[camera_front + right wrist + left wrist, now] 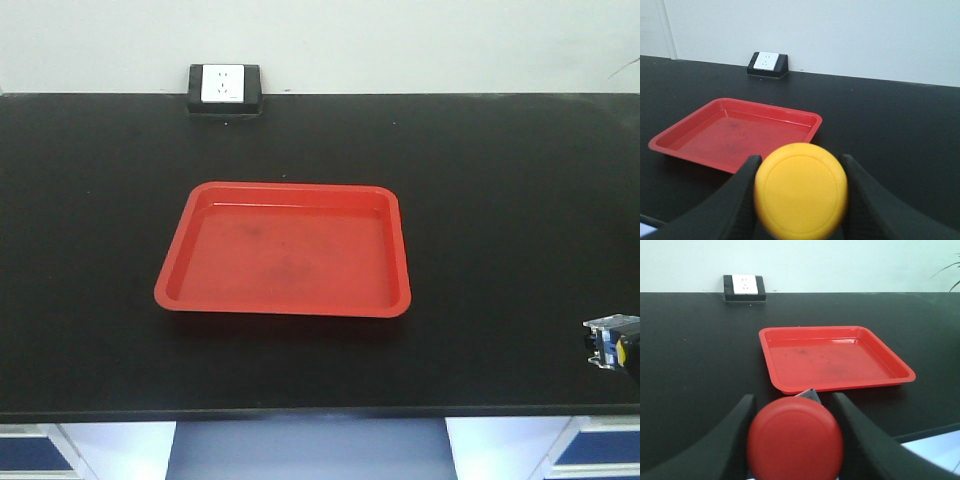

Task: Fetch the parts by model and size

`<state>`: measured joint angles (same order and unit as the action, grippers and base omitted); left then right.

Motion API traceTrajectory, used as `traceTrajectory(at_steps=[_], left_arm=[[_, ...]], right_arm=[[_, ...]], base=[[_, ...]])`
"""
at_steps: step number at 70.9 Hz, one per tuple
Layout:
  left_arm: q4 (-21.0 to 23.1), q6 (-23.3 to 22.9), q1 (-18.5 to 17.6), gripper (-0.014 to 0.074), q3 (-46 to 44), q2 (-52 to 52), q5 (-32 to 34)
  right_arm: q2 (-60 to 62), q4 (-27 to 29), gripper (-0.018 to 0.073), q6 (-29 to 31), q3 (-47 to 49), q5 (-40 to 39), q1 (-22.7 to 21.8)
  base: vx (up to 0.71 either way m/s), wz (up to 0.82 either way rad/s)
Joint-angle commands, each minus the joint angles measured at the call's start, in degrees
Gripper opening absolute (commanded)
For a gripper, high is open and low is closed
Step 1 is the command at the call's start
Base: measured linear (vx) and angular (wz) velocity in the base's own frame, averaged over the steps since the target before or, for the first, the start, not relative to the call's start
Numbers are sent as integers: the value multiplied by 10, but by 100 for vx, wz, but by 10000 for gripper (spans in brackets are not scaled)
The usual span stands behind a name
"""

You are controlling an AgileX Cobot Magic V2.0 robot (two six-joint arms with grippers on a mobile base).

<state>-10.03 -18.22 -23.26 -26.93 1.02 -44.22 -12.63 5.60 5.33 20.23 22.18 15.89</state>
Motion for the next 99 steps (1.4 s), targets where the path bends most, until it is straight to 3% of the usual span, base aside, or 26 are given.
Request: traceTrajectory(at_steps=[1, 99], left_arm=[[-2, -2, -2, -6, -14, 9, 43], [-2, -2, -2, -6, -14, 9, 44]], right_arm=[[-6, 0, -10, 2, 17, -46, -2], [-6, 0, -10, 2, 17, -46, -2]], base=[[14, 7], [7, 1]])
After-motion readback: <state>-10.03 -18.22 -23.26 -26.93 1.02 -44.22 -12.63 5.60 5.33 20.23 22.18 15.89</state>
